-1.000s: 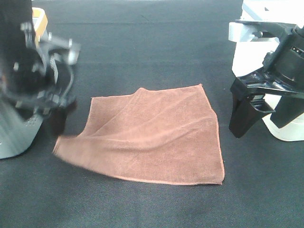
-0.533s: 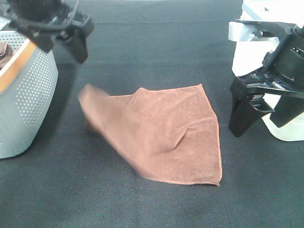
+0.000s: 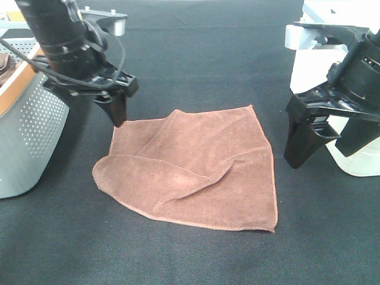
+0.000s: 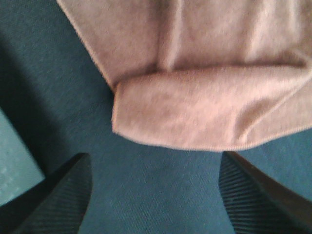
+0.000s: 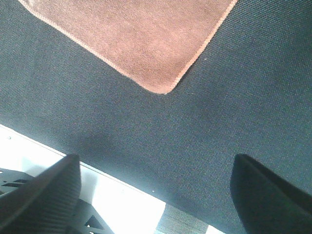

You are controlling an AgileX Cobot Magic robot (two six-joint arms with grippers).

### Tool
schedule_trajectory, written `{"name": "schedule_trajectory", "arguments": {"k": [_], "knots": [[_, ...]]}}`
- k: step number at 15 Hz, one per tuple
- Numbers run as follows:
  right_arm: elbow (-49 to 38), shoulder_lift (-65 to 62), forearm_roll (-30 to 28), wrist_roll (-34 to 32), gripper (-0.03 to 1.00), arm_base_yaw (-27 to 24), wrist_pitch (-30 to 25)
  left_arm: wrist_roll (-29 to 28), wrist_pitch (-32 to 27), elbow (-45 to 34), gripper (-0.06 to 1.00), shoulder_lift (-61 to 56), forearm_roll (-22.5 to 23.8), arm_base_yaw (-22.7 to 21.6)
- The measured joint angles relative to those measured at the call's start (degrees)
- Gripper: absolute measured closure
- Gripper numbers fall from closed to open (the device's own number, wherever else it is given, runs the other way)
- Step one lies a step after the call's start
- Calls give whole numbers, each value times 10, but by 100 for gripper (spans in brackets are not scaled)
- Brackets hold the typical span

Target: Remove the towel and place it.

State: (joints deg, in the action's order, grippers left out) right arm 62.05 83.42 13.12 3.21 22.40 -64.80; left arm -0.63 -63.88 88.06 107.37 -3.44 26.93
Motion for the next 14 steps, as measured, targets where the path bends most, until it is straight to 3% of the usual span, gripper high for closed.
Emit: {"name": "schedule_trajectory", "arguments": {"k": [3,9,12,14], "knots": [[0,0,-1,0,18,0,-14,6,-45,19,25,-75,11,0],[0,-68,-1,0,19,0,-21,6,-53,9,25,-248,13,0],[-49,-171,-1,0,19,0,-22,6,-53,-90,25,-354,23,0],[-138,-257,-17,0,19,0,-23,6,-54,-210,25,-434,41,0]]}}
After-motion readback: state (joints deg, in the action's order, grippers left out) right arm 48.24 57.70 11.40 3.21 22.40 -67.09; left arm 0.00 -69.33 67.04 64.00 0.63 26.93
